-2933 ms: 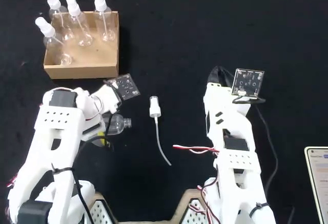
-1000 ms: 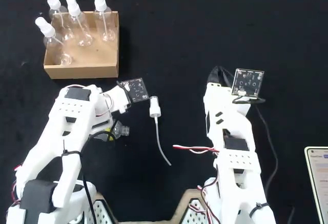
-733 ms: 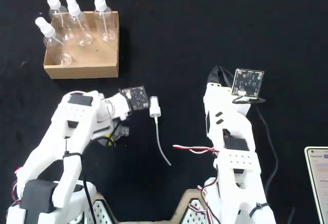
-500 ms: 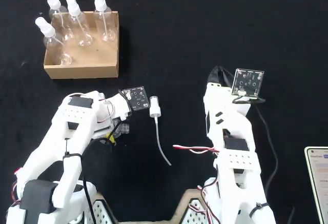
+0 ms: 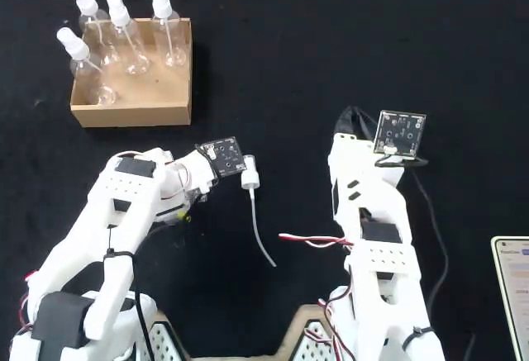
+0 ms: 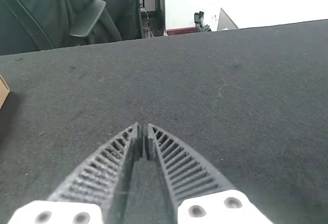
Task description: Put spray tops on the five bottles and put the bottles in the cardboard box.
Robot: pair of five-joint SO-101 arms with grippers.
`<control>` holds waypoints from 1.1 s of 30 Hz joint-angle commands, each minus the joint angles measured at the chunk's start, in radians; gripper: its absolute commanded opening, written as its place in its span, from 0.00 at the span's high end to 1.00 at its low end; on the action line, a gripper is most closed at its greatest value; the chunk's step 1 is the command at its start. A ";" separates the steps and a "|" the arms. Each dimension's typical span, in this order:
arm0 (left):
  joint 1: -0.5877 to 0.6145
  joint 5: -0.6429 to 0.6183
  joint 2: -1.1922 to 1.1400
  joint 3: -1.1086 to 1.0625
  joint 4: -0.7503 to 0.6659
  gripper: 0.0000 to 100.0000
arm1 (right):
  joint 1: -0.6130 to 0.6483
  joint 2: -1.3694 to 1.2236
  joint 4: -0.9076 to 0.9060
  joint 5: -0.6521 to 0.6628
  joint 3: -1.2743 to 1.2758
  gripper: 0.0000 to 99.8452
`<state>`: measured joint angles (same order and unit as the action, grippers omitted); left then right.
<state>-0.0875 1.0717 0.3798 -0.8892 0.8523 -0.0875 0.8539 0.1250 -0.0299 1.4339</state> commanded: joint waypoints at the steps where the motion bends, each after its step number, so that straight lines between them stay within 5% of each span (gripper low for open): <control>1: -0.001 -0.025 0.032 0.013 -0.003 0.92 | 0.008 0.022 0.028 0.008 -0.008 0.98; 5: 0.012 -0.072 0.041 0.054 -0.002 0.93 | 0.008 0.022 0.028 0.008 -0.008 0.98; 13: 0.081 -0.404 0.258 0.196 -0.003 0.93 | 0.009 0.022 0.028 0.008 -0.008 0.98; 22: 0.079 -0.829 0.491 0.088 -0.015 0.93 | 0.048 0.022 0.026 0.008 -0.004 0.98; 27: 0.081 -0.962 0.572 -0.064 -0.172 0.93 | 0.091 0.030 -0.040 0.008 -0.024 0.98; 33: 0.076 -0.973 0.720 -0.344 -0.427 0.94 | 0.109 0.028 -0.141 -0.002 -0.082 0.98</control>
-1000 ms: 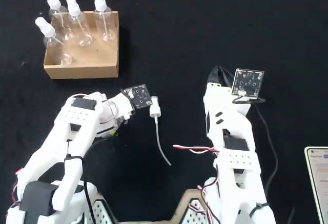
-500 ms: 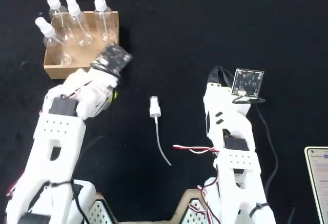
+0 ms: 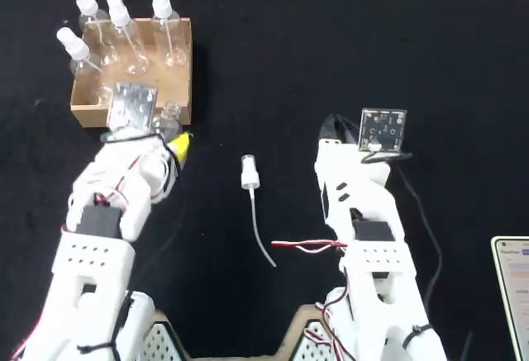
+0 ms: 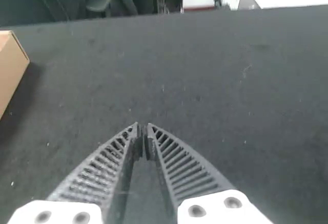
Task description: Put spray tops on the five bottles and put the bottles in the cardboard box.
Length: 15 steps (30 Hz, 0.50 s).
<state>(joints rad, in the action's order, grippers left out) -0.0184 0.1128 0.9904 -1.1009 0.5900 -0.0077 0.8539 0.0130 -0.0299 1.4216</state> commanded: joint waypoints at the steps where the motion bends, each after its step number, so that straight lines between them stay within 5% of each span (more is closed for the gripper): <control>1: 0.007 -0.014 0.141 -0.174 -0.201 0.94 | 0.048 0.028 -0.038 -0.002 -0.074 0.98; 15: -0.010 -0.014 0.537 -0.478 -0.269 0.93 | 0.348 0.024 -0.117 -0.002 -0.097 0.98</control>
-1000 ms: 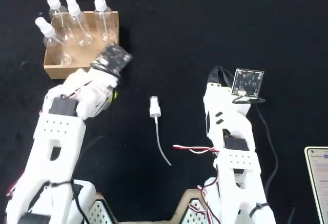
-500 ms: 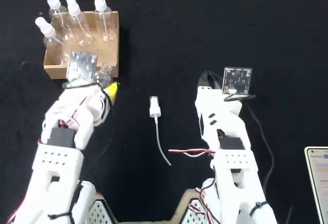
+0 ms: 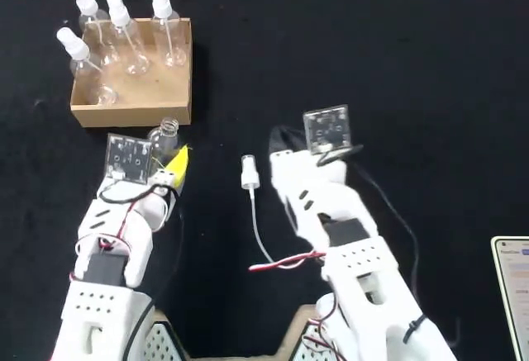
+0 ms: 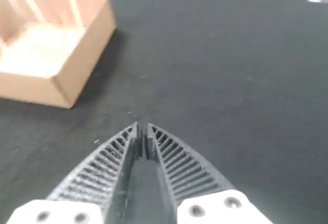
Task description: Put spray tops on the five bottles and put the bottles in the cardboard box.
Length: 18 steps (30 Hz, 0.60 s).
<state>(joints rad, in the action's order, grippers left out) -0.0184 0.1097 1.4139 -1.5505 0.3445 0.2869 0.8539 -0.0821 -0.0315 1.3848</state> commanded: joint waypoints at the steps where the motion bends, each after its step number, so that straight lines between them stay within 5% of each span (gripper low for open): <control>1: -0.016 -0.011 0.146 -0.045 -0.023 0.93 | 0.071 0.024 -0.023 0.000 -0.061 0.98; 9: -0.067 -0.011 0.400 -0.148 0.040 0.93 | 0.121 0.021 -0.026 -0.026 -0.051 0.97; 18: -0.077 -0.005 0.407 -0.148 0.071 0.93 | 0.138 -0.148 -0.043 -0.104 -0.127 0.86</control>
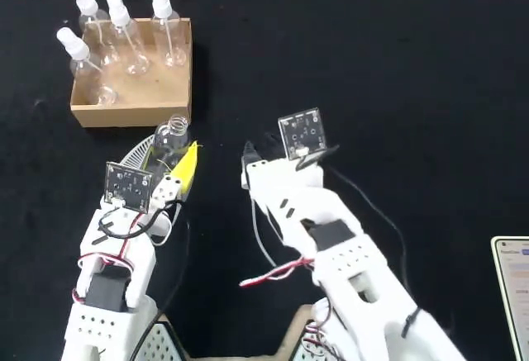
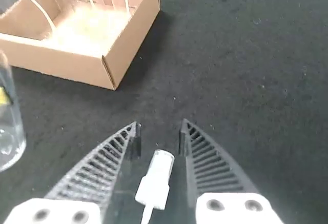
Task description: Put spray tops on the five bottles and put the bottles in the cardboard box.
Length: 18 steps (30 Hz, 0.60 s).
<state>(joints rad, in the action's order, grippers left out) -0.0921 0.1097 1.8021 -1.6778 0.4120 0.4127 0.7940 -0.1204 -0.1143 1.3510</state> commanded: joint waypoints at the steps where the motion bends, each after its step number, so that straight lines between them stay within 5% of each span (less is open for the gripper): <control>1: -0.004 -0.005 0.018 -0.021 0.003 0.94 | 0.012 -0.137 -0.009 -0.031 -0.120 0.86; 7: -0.002 -0.005 0.014 -0.021 0.005 0.94 | 0.011 -0.404 -0.011 -0.064 -0.268 0.86; 18: -0.001 -0.003 0.017 -0.021 0.044 0.94 | 0.087 -0.424 -0.121 -0.066 -0.328 0.86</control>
<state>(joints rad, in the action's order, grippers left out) -0.0921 0.1097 1.8036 -1.6778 0.4549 0.4879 0.3690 -0.1741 -0.1711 1.1101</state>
